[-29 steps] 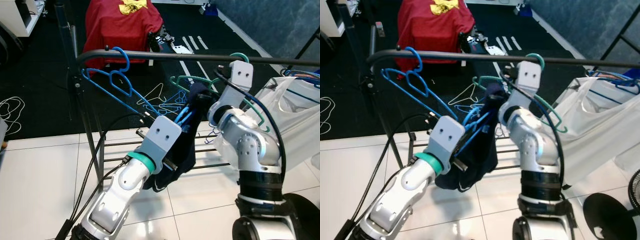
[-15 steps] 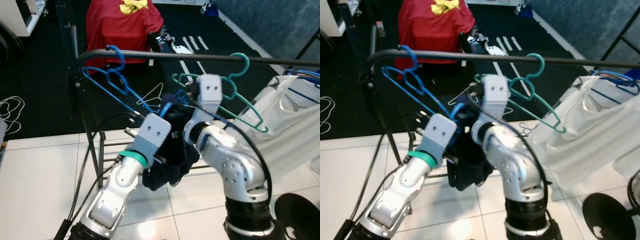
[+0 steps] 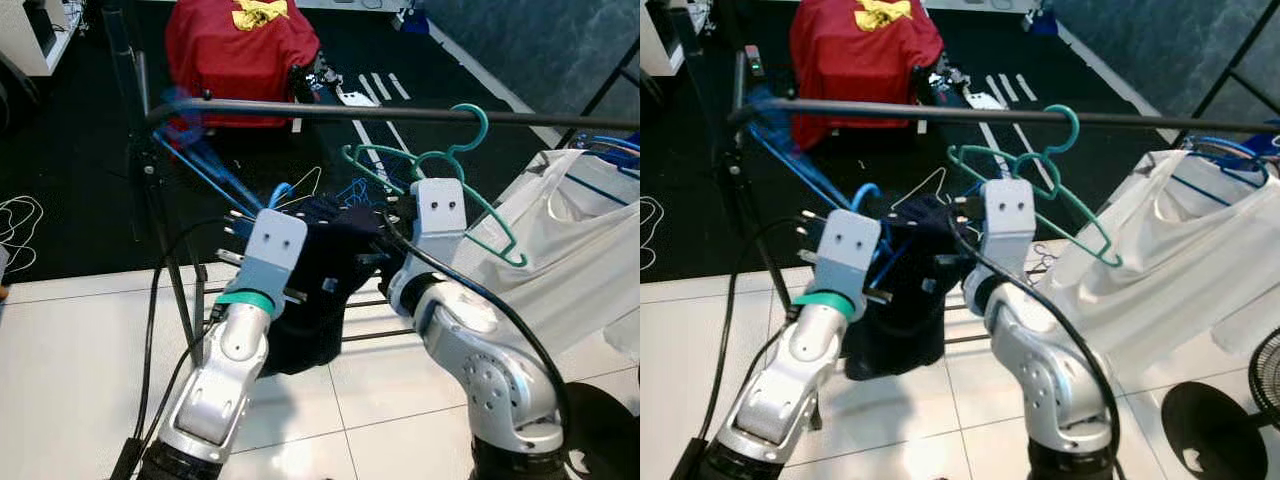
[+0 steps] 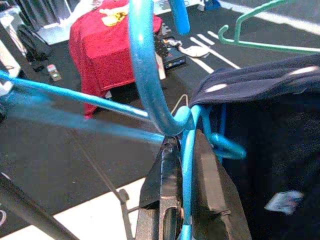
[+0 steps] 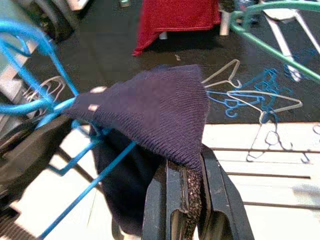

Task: Hang hanger

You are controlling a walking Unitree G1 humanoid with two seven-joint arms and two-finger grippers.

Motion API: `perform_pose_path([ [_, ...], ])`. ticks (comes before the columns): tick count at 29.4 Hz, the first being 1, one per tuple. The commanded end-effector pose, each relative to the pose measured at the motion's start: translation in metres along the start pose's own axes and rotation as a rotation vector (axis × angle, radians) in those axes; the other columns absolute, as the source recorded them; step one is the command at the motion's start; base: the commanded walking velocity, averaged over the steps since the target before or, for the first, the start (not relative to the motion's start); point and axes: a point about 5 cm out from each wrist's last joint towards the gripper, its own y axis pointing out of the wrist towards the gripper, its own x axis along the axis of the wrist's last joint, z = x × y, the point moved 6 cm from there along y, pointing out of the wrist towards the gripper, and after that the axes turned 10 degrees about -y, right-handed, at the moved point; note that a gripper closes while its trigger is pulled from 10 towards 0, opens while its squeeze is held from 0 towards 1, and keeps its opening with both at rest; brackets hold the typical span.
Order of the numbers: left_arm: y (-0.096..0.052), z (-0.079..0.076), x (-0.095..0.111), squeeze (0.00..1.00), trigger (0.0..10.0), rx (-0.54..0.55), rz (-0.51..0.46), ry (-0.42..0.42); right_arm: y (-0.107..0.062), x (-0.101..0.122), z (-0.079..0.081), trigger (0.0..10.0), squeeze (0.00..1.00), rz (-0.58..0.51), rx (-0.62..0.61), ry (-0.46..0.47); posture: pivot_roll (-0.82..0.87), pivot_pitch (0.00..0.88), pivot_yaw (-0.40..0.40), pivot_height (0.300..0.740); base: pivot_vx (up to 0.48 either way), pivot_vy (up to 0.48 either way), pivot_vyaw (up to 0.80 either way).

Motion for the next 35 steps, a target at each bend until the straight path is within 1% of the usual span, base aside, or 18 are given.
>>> perform_pose_path([
  [1, -0.003, -0.015, 0.022, 0.0, 10.0, -0.081, -0.072, -0.097, 0.005, 0.026, 0.017, 0.0, 0.0, -0.08, 0.054, 0.054, -0.06, 0.073, -0.028, 0.74, 0.0, 0.0, 0.0],
  [2, -0.003, -0.015, 0.022, 0.0, 10.0, -0.081, -0.072, -0.097, 0.005, 0.026, 0.017, 0.0, 0.0, -0.08, 0.054, 0.054, -0.06, 0.073, -0.028, 0.74, 0.0, 0.0, 0.0],
  [5, -0.005, -0.022, 0.024, 0.0, 10.0, -0.116, -0.071, -0.127, 0.009, 0.039, 0.027, 0.0, 0.0, -0.111, 0.086, 0.146, -0.06, 0.073, -0.028, 0.74, 0.0, 0.0, 0.0],
  [10, -0.007, -0.031, 0.026, 0.0, 10.0, -0.165, -0.07, -0.134, 0.009, 0.049, 0.034, 0.0, 0.0, -0.141, 0.116, 0.111, -0.06, 0.069, -0.029, 0.74, 0.0, 0.0, 0.0],
  [12, -0.007, -0.032, 0.026, 0.0, 10.0, -0.169, -0.069, -0.136, 0.011, 0.048, 0.041, 0.0, 0.0, -0.132, 0.152, 0.146, -0.05, 0.067, -0.032, 0.74, 0.0, 0.0, 0.0],
  [13, -0.011, -0.035, 0.027, 0.0, 10.0, -0.206, -0.07, -0.145, 0.014, 0.039, 0.045, 2.1, 0.0, -0.119, 0.171, 0.039, -0.04, 0.068, -0.04, 0.74, 0.0, 0.0, 0.0],
  [15, -0.011, -0.035, 0.027, 0.0, 10.0, -0.206, -0.07, -0.145, 0.014, 0.039, 0.045, 2.1, 0.0, -0.119, 0.171, 0.039, -0.04, 0.068, -0.04, 0.74, 0.0, 0.0, 0.0],
  [16, -0.017, -0.04, 0.028, 0.0, 10.0, -0.256, -0.064, -0.162, 0.016, 0.028, 0.044, 3.4, 0.0, -0.102, 0.174, -0.067, -0.05, 0.068, -0.04, 0.74, 0.0, 0.0, 0.0],
  [17, -0.024, -0.047, 0.026, 0.0, 10.0, -0.331, -0.037, -0.232, 0.016, 0.016, 0.042, 10.0, 0.0, -0.078, 0.173, -0.148, -0.05, 0.069, -0.039, 0.74, 0.0, 0.0, 0.0],
  [19, -0.035, -0.055, 0.032, 0.0, 10.0, -0.441, -0.008, -0.427, 0.009, 0.006, 0.039, 10.0, 0.0, -0.08, 0.17, -0.243, -0.05, 0.069, -0.034, 0.74, 0.0, 0.0, 0.0],
  [20, -0.035, -0.055, 0.032, 0.0, 10.0, -0.441, -0.008, -0.427, 0.009, 0.006, 0.039, 10.0, 0.0, -0.08, 0.17, -0.243, -0.05, 0.069, -0.034, 0.74, 0.0, 0.0, 0.0],
  [21, -0.035, -0.055, 0.035, 0.0, 10.0, -0.459, -0.01, -0.489, 0.006, 0.007, 0.04, 10.0, 0.0, -0.099, 0.178, -0.26, -0.05, 0.069, -0.034, 0.74, 0.0, 0.0, 0.0],
  [22, -0.035, -0.055, 0.035, 0.0, 10.0, -0.459, -0.01, -0.489, 0.006, 0.007, 0.04, 10.0, 0.0, -0.099, 0.178, -0.26, -0.05, 0.069, -0.034, 0.74, 0.0, 0.0, 0.0],
  [23, -0.035, -0.055, 0.037, 0.0, 10.0, -0.47, -0.013, -0.531, 0.002, 0.014, 0.042, 10.0, 0.0, -0.142, 0.187, -0.273, -0.06, 0.066, -0.032, 0.74, 0.0, 0.0, 0.0],
  [25, -0.035, -0.055, 0.037, 0.0, 10.0, -0.47, -0.013, -0.531, 0.002, 0.014, 0.042, 10.0, 0.0, -0.142, 0.187, -0.273, -0.06, 0.066, -0.032, 0.74, 0.0, 0.0, 0.0],
  [26, -0.035, -0.056, 0.038, 0.0, 10.0, -0.494, -0.01, -0.57, -0.002, 0.02, 0.043, 10.0, 0.15, -0.184, 0.193, -0.285, -0.07, 0.064, -0.032, 0.74, 0.0, 0.0, 0.0],
  [27, -0.036, -0.059, 0.039, 0.0, 10.0, -0.514, -0.005, -0.595, -0.006, 0.027, 0.042, 10.0, 1.0, -0.221, 0.188, -0.272, -0.07, 0.064, -0.031, 0.74, 0.0, 0.0, 0.0],
  [35, -0.038, -0.066, 0.04, 0.0, 10.0, -0.557, 0.005, -0.635, -0.011, 0.043, 0.039, 10.0, 1.0, -0.312, 0.18, -0.231, -0.08, 0.063, -0.033, 0.74, 0.0, 0.0, 0.0],
])
